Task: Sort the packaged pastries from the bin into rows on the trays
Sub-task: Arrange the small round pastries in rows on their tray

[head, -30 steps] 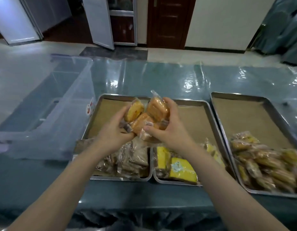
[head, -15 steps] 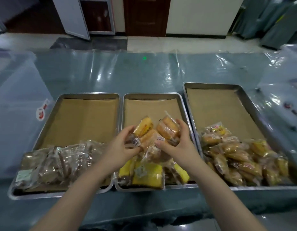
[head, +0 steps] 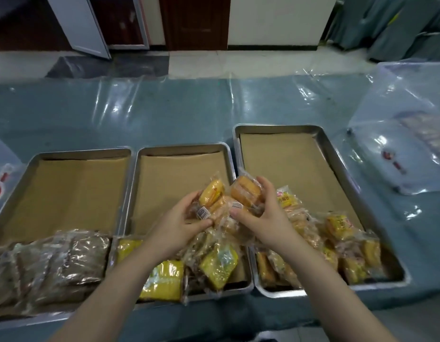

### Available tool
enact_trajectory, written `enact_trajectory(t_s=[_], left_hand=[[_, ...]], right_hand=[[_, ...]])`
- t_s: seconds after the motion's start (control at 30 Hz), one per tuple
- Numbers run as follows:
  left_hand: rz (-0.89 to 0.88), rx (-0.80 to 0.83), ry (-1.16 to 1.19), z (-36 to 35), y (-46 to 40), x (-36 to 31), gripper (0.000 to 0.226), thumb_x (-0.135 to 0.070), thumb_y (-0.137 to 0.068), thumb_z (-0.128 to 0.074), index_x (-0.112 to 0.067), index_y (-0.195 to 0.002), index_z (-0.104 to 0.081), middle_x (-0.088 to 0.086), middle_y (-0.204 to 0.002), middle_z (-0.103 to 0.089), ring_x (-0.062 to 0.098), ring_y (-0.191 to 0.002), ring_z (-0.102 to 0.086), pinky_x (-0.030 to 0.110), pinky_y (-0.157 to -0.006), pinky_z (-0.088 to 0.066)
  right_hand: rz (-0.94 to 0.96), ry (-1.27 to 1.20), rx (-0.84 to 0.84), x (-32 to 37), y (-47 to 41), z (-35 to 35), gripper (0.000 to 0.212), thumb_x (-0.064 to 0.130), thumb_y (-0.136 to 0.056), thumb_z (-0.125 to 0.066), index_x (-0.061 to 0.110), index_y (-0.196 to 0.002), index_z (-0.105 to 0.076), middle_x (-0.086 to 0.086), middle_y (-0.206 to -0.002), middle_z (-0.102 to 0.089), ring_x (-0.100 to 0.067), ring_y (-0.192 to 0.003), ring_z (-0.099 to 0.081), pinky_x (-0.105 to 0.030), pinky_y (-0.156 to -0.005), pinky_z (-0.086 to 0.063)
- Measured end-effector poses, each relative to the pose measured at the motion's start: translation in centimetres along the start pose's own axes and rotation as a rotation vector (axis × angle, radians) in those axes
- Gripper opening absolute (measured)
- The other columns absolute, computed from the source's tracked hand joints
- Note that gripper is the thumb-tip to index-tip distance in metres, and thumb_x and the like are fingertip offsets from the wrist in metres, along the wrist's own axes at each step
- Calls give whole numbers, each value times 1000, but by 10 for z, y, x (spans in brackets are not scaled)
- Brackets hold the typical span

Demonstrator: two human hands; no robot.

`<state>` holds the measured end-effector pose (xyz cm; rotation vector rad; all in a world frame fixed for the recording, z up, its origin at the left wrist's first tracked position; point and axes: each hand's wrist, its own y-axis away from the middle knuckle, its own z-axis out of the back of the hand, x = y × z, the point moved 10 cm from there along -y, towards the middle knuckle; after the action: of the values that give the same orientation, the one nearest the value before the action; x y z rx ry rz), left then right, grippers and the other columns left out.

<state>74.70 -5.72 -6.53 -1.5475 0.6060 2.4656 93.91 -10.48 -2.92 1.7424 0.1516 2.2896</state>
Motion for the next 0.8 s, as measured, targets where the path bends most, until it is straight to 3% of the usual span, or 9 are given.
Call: enact_trajectory(t_s=[0.07,0.2,0.27,0.33,0.4,0.57,0.67,0.8], left_hand=[[-10,19,21,-19,-7,-9,59,-31,-78,-80,-67,-113,-48,-23,-117,-65,2,-108,-62,42,-97,-51],[-13,45,57,-68,-23,-31,60,-21,-81,-78,-45,-129,-51,-15,-118,-66,3,-102,-65,37,-94,-54],[-8,71,58,-95,-31,-41,65,-30,-79,-79,-35,-137,-49,-16,-120,-65,2,-103,-65,35,-93,-54],[-1,87,43,-122,-39,-50,73,-43,-75,-78,-39,-140,-44,-19,-127,-60,4,-110,-62,38,-96,-52],[12,105,28,-150,-47,-59,75,-43,-77,-77,-41,-142,-41,-20,-131,-57,4,-113,-60,39,-97,-51],[24,118,-6,-211,-73,-80,75,-45,-76,-76,-40,-142,-41,-20,-127,-60,2,-110,-61,39,-98,-51],[19,97,-41,-237,-87,-96,72,-39,-81,-75,-41,-143,-39,-23,-129,-56,1,-112,-59,38,-101,-48],[18,64,-109,-266,-98,-110,82,-36,-88,-69,-50,-149,-15,-23,-130,-33,7,-126,-45,36,-105,-43]], right_hand=[[-2,18,-2,-7,-1,20,94,39,-77,-79,47,-145,-15,24,-117,-49,4,-103,-55,-18,-83,-52],[-4,60,4,-28,-3,69,93,46,-75,-78,48,-145,-16,22,-121,-49,2,-105,-56,-28,-92,-54],[-30,57,6,-41,-3,97,94,48,-74,-78,47,-146,-16,23,-118,-50,0,-104,-57,-30,-94,-53],[-49,62,1,-54,-1,129,95,50,-73,-77,48,-146,-16,20,-122,-52,-4,-107,-59,-33,-93,-54],[-58,75,-13,-66,-1,163,92,49,-75,-76,48,-145,-17,17,-125,-51,-5,-108,-58,-34,-92,-55],[-54,48,-107,-94,-1,250,81,44,-79,-74,45,-142,-23,28,-119,-50,7,-102,-56,-14,-75,-49],[-76,25,-174,-118,-2,296,77,47,-75,-74,50,-136,-27,20,-119,-56,0,-103,-61,-26,-84,-53],[-112,56,-155,-150,-5,328,80,40,-81,-73,42,-143,-22,10,-127,-56,-8,-109,-60,-38,-95,-52]])
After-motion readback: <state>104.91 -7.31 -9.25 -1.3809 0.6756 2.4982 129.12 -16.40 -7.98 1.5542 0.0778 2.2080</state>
